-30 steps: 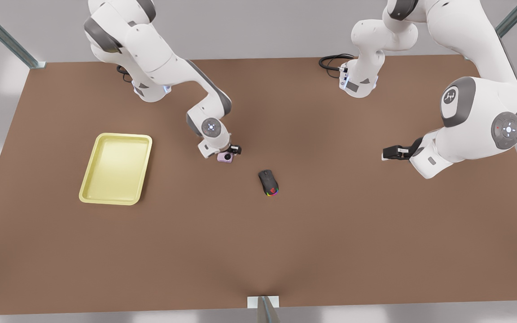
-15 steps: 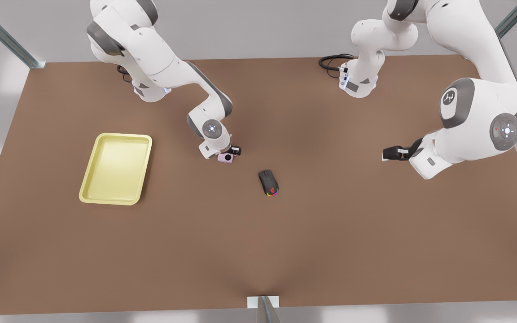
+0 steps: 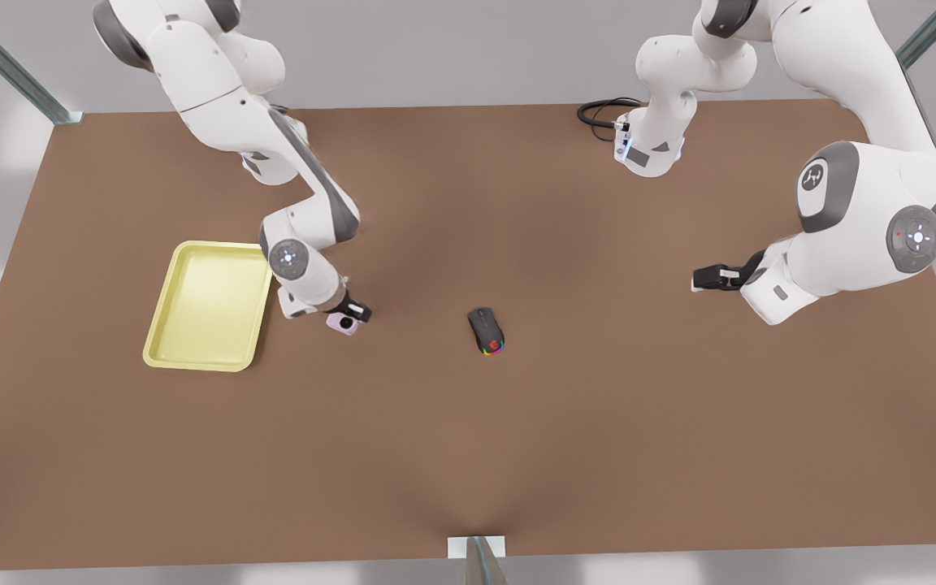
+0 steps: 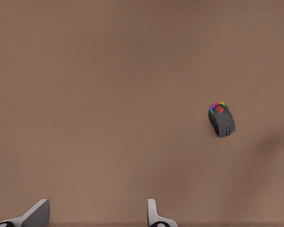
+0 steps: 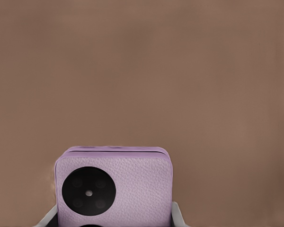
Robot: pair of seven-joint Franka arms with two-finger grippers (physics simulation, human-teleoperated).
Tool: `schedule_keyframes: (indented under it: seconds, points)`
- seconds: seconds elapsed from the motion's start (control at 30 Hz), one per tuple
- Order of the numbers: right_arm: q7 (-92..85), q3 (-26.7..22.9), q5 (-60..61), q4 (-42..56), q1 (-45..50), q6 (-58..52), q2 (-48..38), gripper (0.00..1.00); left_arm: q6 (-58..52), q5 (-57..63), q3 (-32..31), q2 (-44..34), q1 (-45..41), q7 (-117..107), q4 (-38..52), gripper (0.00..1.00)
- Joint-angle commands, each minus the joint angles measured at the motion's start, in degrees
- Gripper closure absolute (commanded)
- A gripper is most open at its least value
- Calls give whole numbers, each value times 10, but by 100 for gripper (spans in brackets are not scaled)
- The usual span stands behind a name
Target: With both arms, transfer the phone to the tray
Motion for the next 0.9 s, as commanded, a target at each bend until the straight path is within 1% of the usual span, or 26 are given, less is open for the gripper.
schedule_keyframes:
  seconds: [0.0, 0.07, 0.13, 0.17, 0.2, 0.23, 0.27, 0.4, 0.43, 0.5, 0.53, 0.57, 0.6, 0.63, 0.67, 0.77, 0.8, 0.87]
  points:
    - [-258, 0, -21, -2, -60, -90, -12, 25, -1, 1, 0, -1, 0, 2, 0, 0]
    - [-383, 0, -35, -13, -153, -89, -15, 25, -2, 2, 0, -3, 0, 2, 0, 0]
    - [-465, 0, -35, -37, -217, -90, -33, 25, -2, 2, 0, -3, 0, 2, 1, 0]
    - [-487, 0, -36, -46, -236, -89, -37, 25, -2, 2, 0, -3, 0, 2, 0, 0]
    - [-497, -1, -48, -67, -254, -89, -58, 24, -2, 3, 0, -3, 0, 2, 0, 0]
    - [-506, -1, -48, -102, -263, -91, -91, 17, -2, 9, 0, -3, 0, 2, 0, 0]
    - [-543, -8, -49, -104, -284, -91, -85, 0, -2, 10, 0, -3, 0, 2, 0, 0]
    - [-551, -8, -50, -82, -285, -120, -85, 0, -1, 12, 0, -3, 0, 2, 0, 0]
    - [-549, -7, -50, -46, -282, -143, -85, 0, -1, 12, 0, -3, 0, 2, 0, 0]
    - [-541, 0, -49, 139, -266, -206, -61, 0, 0, 36, -1, 0, -1, 2, 0, 0]
    - [-532, 0, -50, 244, -243, -291, -52, 0, -1, 60, -6, -1, -1, 3, 1, 0]
    - [-505, 0, -94, 336, -215, -365, -46, 0, -1, 59, -5, -3, -1, 3, 0, 0]
    - [-467, 0, -110, 407, -189, -454, -42, 0, -1, 59, -5, -3, -1, 2, 1, 0]
    - [-418, 1, -110, 393, -179, -489, -69, 0, -2, 62, -4, -4, -1, 2, 1, 0]
    - [-414, -1, -107, 376, -179, -484, -79, 0, -3, 62, -4, -5, -1, 2, 1, 0]
    - [-413, 0, -104, 376, -178, -460, -71, 0, -7, 84, -5, -3, -1, 2, 1, 0]
    - [-413, -1, -74, 376, -179, -459, -69, 0, -7, 84, -5, -3, -1, 2, 1, 0]
    - [-413, -1, -75, 379, -178, -459, -67, 0, -7, 84, -5, -3, -1, 2, 1, 0]
